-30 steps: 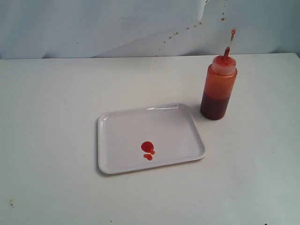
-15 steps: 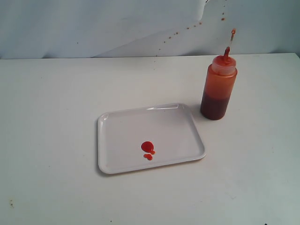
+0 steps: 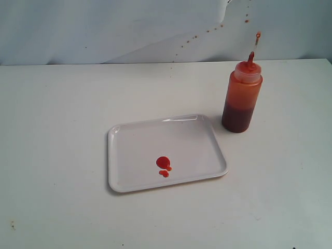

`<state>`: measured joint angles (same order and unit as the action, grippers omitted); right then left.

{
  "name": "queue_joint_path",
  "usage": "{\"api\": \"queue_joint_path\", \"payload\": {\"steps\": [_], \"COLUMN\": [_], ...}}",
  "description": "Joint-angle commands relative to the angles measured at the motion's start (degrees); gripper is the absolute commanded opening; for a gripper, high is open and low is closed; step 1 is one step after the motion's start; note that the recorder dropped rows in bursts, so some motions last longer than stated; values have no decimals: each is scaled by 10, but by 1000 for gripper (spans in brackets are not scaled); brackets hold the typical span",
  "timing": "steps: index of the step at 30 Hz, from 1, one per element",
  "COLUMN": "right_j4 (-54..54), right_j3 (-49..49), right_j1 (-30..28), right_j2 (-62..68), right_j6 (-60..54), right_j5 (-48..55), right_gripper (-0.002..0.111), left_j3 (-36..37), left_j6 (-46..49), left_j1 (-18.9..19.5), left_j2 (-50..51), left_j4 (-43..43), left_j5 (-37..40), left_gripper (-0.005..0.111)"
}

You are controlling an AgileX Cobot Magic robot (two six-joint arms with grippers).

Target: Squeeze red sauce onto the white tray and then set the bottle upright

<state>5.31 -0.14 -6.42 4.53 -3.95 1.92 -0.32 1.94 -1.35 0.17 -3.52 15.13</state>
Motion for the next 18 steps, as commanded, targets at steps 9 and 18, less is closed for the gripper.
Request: {"api": "queue_joint_path", "payload": {"steps": [9, 18], "right_j4": [-11, -49], "right_j3": [1, 1], "right_j1": [-4, 3], "right_j2": [-2, -2], "right_j6": [-65, -65], "right_j5": [98, 156], "right_gripper": [0, 0], "left_j3": [3, 3], "left_j6": [-2, 0], "left_j1": [-3, -3], "left_j2": [-2, -2], "left_j4": [1, 1], "left_j5": [2, 2], "left_gripper": [0, 0]}}
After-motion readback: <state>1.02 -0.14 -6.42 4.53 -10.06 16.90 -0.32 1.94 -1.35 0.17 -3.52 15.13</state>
